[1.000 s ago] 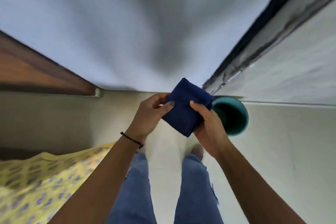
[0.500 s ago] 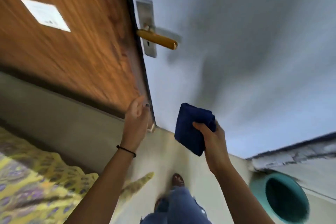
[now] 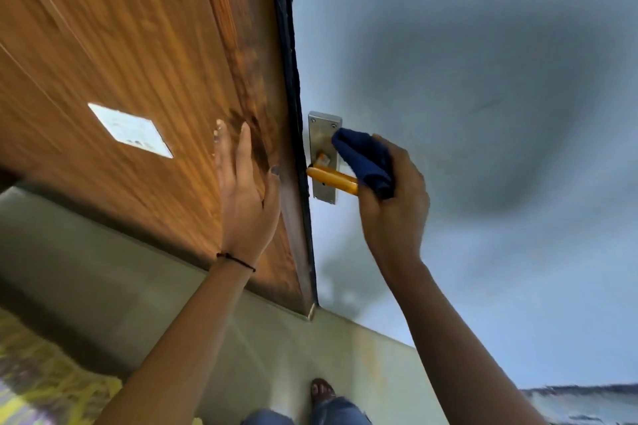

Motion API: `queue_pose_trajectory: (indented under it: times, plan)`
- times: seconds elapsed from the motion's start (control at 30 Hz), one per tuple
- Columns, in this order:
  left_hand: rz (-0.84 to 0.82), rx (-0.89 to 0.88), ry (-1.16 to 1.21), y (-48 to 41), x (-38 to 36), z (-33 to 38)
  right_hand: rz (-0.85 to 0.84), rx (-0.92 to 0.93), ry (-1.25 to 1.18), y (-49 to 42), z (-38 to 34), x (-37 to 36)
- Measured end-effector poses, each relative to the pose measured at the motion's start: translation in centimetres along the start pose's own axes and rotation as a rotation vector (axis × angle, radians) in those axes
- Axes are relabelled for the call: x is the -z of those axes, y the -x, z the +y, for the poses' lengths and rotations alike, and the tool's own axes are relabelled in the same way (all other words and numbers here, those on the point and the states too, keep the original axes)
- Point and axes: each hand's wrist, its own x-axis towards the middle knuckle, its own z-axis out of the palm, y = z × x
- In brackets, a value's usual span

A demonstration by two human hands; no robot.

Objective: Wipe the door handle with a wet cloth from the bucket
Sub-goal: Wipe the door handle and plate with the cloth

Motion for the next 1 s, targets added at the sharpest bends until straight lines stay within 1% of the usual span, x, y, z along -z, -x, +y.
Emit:
queue_pose_trajectory:
  times: [0.07, 0.1, 0.17, 0.2, 0.27, 0.37, 0.4, 0.47, 0.57, 0.6, 0.63, 0.67, 0.73, 0.8, 0.93, 1.0]
  plan:
    - [0.011, -0.053, -0.056, -1.2, -0.5, -0.9, -0.036, 0.144, 0.203, -0.5, 0.9, -2.5]
    - [0.017, -0.084, -0.083, -1.7, -0.8, -1.5, -0.069, 0.187, 0.311, -0.4, 1.2, -3.6]
    - [0.045, -0.175, -0.140, -2.7, -1.2, -2.5, -0.146, 0.210, 0.470, 0.2, 1.9, -5.6]
    - [0.061, -0.220, -0.163, -3.2, -1.4, -3.1, -0.188, 0.193, 0.524, 0.5, 2.2, -6.4]
    - [0.090, -0.306, -0.209, -4.1, -2.0, -4.3, -0.236, 0.132, 0.601, 0.8, 2.4, -7.4]
    - [0.107, -0.423, -0.261, -5.3, -2.3, -6.3, -0.291, 0.098, 0.665, 1.0, 1.6, -7.9]
    - [0.098, -0.461, -0.270, -5.7, -2.0, -6.7, -0.306, 0.097, 0.679, 1.0, 1.5, -7.8]
    - [0.132, -0.514, -0.284, -5.5, -2.2, -6.6, -0.348, 0.100, 0.655, 0.7, 2.4, -6.5]
    - [0.158, -0.601, -0.322, -5.3, -2.4, -6.2, -0.335, 0.061, 0.708, 0.5, 3.2, -5.6]
    - [0.118, -0.660, -0.186, -7.0, -2.6, -8.4, -0.241, -0.031, 0.862, 1.4, 2.1, -8.2]
    - [0.027, -0.712, -0.101, -8.3, -2.5, -9.8, -0.108, -0.129, 0.969, 2.2, 0.7, -11.0]
    - [0.051, -0.700, -0.147, -8.1, -2.3, -9.8, -0.096, -0.131, 0.974, 2.0, 0.7, -11.5]
    - [0.073, -0.719, -0.139, -7.5, -2.9, -8.9, -0.151, -0.092, 1.000, 1.9, 1.2, -11.0]
    - [0.090, -0.725, -0.168, -7.3, -3.1, -9.2, -0.169, -0.048, 1.025, 1.0, 1.9, -9.9]
    - [0.102, -0.726, -0.175, -7.8, -3.2, -9.6, -0.132, -0.115, 0.955, 0.9, 2.0, -8.0]
    - [0.112, -0.722, -0.148, -7.4, -3.3, -9.6, -0.143, -0.098, 0.958, 0.7, 1.6, -8.3]
